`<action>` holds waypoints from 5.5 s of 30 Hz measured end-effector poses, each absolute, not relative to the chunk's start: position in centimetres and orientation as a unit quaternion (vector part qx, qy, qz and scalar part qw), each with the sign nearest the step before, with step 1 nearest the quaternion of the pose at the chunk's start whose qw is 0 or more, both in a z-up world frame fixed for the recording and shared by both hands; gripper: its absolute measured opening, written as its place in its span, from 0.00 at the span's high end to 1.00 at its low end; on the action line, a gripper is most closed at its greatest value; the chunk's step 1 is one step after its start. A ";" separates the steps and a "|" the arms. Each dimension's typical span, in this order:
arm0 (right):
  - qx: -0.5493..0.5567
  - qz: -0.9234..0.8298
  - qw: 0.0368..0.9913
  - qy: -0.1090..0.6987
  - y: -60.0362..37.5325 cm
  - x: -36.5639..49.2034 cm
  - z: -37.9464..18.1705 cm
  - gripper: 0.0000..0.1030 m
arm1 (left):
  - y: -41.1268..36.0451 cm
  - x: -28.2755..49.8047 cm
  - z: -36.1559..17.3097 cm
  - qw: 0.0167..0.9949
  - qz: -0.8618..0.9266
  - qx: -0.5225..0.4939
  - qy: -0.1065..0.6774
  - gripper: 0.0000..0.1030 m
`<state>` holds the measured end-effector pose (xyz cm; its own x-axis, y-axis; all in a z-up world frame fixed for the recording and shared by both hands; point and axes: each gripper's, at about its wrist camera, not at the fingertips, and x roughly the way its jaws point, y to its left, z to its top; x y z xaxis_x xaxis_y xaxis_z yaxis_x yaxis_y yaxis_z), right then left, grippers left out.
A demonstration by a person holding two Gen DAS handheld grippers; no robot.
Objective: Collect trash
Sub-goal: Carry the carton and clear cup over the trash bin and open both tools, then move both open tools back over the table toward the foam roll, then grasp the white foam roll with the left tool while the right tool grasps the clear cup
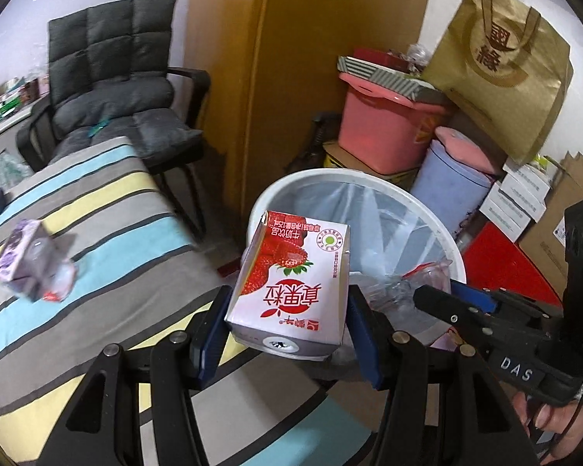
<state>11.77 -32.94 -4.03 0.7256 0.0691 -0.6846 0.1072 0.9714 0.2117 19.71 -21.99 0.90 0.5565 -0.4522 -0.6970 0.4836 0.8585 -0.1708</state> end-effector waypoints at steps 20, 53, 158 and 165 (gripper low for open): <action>0.126 -0.024 0.919 0.372 -33.9 12.1 -4.2 0.51 | -23.5 21.1 0.7 0.877 -0.294 0.008 0.380 0.32; 0.059 0.088 0.929 0.354 -24.1 10.4 -1.5 0.51 | -10.9 14.4 2.1 0.912 -0.188 -0.027 0.364 0.33; -0.024 0.200 0.895 0.397 -11.5 23.8 -3.7 0.67 | 6.7 22.0 -3.2 0.903 0.027 -0.047 0.426 0.75; -0.016 0.211 0.897 0.389 -12.2 20.4 -3.1 0.67 | 5.3 19.5 -2.1 0.908 0.012 -0.051 0.415 0.76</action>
<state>20.37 -12.24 -3.06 0.6084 0.3661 -0.7041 -0.3907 0.9104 0.1358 19.46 5.33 -2.07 0.6552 -0.0199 -0.7552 -0.0652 0.9944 -0.0828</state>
